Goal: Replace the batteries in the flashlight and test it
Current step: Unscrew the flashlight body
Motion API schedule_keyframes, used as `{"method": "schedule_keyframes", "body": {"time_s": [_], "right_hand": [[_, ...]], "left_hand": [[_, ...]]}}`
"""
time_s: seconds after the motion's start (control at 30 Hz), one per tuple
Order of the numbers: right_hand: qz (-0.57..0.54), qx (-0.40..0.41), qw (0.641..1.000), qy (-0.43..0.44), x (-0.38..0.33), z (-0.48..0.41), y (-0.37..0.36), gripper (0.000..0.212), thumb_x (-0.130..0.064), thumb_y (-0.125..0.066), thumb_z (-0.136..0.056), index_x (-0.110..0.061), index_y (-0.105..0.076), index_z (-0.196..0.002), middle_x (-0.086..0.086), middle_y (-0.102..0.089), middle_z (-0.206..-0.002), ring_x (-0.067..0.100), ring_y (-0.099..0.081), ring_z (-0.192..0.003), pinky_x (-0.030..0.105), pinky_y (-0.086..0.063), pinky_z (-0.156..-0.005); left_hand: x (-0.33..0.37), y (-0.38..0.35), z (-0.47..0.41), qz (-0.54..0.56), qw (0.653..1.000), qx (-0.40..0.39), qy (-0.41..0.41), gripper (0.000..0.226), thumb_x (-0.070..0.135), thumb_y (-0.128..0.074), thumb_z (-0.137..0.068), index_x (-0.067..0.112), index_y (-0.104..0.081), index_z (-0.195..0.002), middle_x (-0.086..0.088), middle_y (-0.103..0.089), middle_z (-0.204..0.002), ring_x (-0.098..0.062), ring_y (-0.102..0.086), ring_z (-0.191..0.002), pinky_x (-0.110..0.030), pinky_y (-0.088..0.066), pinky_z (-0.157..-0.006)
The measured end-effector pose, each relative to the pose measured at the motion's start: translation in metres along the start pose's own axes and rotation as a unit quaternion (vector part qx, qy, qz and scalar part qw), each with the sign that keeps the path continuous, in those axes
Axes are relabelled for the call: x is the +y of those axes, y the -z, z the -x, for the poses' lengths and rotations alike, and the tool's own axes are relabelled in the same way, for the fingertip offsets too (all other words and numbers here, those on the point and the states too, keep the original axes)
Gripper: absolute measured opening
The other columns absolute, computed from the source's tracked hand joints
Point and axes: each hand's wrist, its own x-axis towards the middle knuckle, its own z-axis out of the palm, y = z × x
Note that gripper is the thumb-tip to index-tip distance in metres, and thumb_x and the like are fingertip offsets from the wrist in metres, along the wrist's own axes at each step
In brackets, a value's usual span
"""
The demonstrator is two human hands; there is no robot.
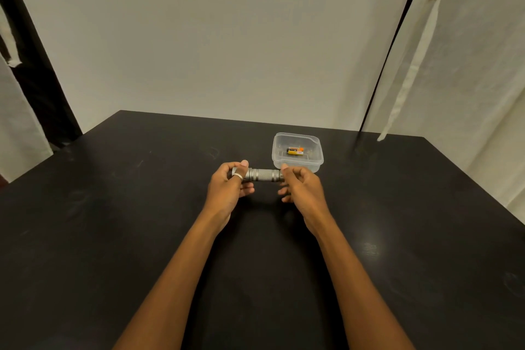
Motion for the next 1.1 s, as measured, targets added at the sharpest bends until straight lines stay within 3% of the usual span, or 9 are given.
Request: {"method": "schedule_keyframes", "body": {"time_s": [0.13,0.23,0.43,0.63,0.77,0.93,1.0,1.1], "right_hand": [[-0.029,-0.018,0.999,0.010,-0.001,0.001,0.002,0.018,-0.020,-0.064,-0.101,-0.014,-0.066,-0.117,0.007,-0.075,-0.101,0.010,-0.071,-0.077,0.025,-0.058,-0.063],[-0.057,-0.030,0.998,0.014,-0.003,0.002,0.004,0.026,-0.008,-0.065,-0.098,-0.015,-0.065,-0.122,0.007,-0.074,-0.106,0.010,-0.072,-0.086,0.026,-0.060,-0.064],[0.001,0.001,1.000,0.007,-0.002,0.001,0.000,0.019,-0.035,-0.063,-0.101,-0.019,-0.068,-0.109,0.004,-0.074,-0.099,0.013,-0.070,-0.077,0.024,-0.058,-0.063],[-0.055,-0.021,0.998,0.017,-0.003,0.003,0.005,0.020,-0.014,-0.067,-0.098,-0.016,-0.067,-0.118,0.004,-0.074,-0.103,0.010,-0.071,-0.085,0.025,-0.058,-0.062],[-0.114,-0.029,0.993,0.024,-0.003,0.002,0.009,0.031,0.002,-0.066,-0.093,-0.014,-0.068,-0.120,0.007,-0.070,-0.108,0.016,-0.070,-0.096,0.029,-0.059,-0.069],[-0.165,-0.021,0.986,0.016,0.000,-0.001,0.013,0.032,0.008,-0.066,-0.092,-0.012,-0.070,-0.116,0.008,-0.071,-0.105,0.021,-0.071,-0.104,0.037,-0.061,-0.089],[-0.125,-0.010,0.992,0.017,0.002,-0.003,0.016,0.032,0.006,-0.068,-0.091,-0.013,-0.071,-0.116,0.006,-0.071,-0.105,0.020,-0.071,-0.104,0.037,-0.060,-0.094],[0.083,0.008,0.995,0.059,0.003,-0.004,0.023,0.034,-0.001,-0.070,-0.090,-0.018,-0.071,-0.119,0.000,-0.072,-0.110,0.012,-0.070,-0.101,0.022,-0.058,-0.085]], "left_hand": [[-0.001,0.001,0.000,0.000,1.000,-0.002,0.001,0.020,0.031,-0.063,-0.100,0.017,-0.066,-0.114,-0.009,-0.068,-0.109,-0.018,-0.069,-0.084,-0.028,-0.059,-0.072],[-0.001,0.001,0.000,-0.001,1.000,-0.003,0.001,0.021,0.033,-0.063,-0.100,0.017,-0.066,-0.114,-0.009,-0.068,-0.108,-0.018,-0.069,-0.085,-0.029,-0.060,-0.073],[0.001,0.000,0.001,-0.002,1.000,-0.004,0.000,0.022,0.033,-0.062,-0.100,0.016,-0.066,-0.115,-0.008,-0.068,-0.108,-0.017,-0.069,-0.084,-0.029,-0.060,-0.073],[0.001,0.000,0.000,-0.002,1.000,-0.008,0.002,0.022,0.033,-0.062,-0.101,0.016,-0.065,-0.115,-0.009,-0.067,-0.109,-0.017,-0.069,-0.084,-0.029,-0.060,-0.075],[0.002,0.000,0.000,0.014,1.000,0.000,0.005,0.026,0.034,-0.061,-0.101,0.013,-0.064,-0.115,-0.010,-0.068,-0.106,-0.016,-0.067,-0.081,-0.029,-0.060,-0.074],[0.003,0.001,0.000,0.031,0.999,0.007,0.015,0.027,0.034,-0.061,-0.101,0.011,-0.063,-0.116,-0.013,-0.068,-0.109,-0.016,-0.067,-0.082,-0.030,-0.060,-0.075],[0.003,0.001,0.000,0.041,0.999,0.008,0.016,0.028,0.034,-0.061,-0.101,0.010,-0.063,-0.116,-0.012,-0.068,-0.108,-0.016,-0.066,-0.083,-0.029,-0.059,-0.074],[0.004,0.002,0.000,0.056,0.998,0.013,0.019,0.030,0.033,-0.060,-0.101,0.009,-0.062,-0.118,-0.011,-0.066,-0.106,-0.016,-0.065,-0.082,-0.028,-0.059,-0.073]]}}
